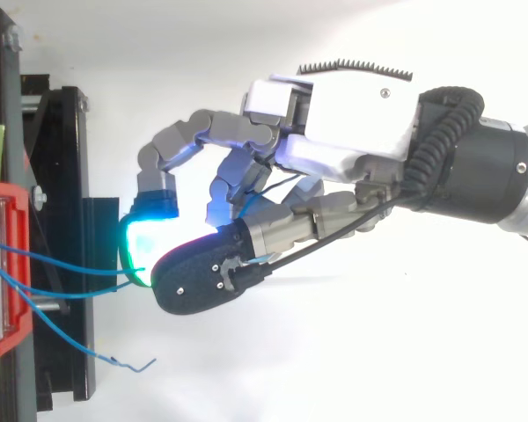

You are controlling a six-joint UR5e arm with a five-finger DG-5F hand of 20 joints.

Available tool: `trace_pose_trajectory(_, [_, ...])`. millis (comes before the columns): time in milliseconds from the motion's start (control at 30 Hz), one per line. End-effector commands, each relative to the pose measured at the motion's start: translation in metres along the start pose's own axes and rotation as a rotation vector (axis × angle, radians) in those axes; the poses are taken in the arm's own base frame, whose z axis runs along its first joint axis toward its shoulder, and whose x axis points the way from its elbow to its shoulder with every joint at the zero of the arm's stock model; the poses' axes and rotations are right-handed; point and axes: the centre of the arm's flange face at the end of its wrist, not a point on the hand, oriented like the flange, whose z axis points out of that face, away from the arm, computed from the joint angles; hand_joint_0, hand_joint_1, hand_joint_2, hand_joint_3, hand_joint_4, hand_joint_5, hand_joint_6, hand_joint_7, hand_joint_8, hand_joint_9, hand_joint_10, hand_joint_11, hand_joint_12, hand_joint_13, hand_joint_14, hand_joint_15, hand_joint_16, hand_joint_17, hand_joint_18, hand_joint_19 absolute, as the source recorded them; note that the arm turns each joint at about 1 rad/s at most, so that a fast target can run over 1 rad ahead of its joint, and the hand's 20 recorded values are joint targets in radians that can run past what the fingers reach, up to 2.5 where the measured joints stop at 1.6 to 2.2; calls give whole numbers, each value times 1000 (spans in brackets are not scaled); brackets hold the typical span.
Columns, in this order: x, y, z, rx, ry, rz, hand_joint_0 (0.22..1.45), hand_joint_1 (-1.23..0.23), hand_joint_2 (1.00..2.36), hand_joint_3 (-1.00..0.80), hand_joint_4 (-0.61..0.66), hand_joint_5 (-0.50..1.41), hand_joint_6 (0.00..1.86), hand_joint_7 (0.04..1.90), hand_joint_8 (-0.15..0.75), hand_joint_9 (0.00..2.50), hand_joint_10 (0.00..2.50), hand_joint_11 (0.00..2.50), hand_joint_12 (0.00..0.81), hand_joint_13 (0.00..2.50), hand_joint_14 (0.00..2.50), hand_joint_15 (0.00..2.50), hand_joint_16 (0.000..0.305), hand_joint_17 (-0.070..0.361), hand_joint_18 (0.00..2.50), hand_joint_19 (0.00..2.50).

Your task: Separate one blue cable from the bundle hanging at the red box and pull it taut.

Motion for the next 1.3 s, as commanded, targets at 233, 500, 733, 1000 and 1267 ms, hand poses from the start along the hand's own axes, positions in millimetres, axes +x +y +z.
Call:
trace_pose_trajectory(233, [0, 0, 0, 0, 0, 0, 602, -633, 1006, -427, 196, -211, 851, 1033, 317, 1113, 576, 1607, 364, 1180, 2034, 1417, 45, 102, 1306, 1184])
trace_pose_trajectory(500, [0, 0, 0, 0, 0, 0, 615, -687, 1006, -438, 195, -207, 845, 1051, 307, 1130, 530, 1632, 365, 1184, 2026, 1398, 45, 102, 1306, 1184])
trace_pose_trajectory(733, [0, 0, 0, 2, 0, 0, 638, -698, 1023, -186, 158, -202, 876, 1128, 310, 1144, 541, 1645, 360, 1206, 1991, 1415, 45, 102, 1317, 1191])
trace_pose_trajectory(1000, [1, 0, 0, 2, 2, 0, 634, -696, 1024, -125, 128, -198, 885, 1131, 308, 1147, 525, 1646, 362, 1203, 1988, 1441, 45, 102, 1307, 1191])
trace_pose_trajectory(1267, [0, 0, 0, 2, -9, -5, 633, -707, 1024, -81, 92, -192, 885, 1166, 320, 1150, 517, 1650, 366, 1204, 1980, 1430, 47, 105, 1304, 1180])
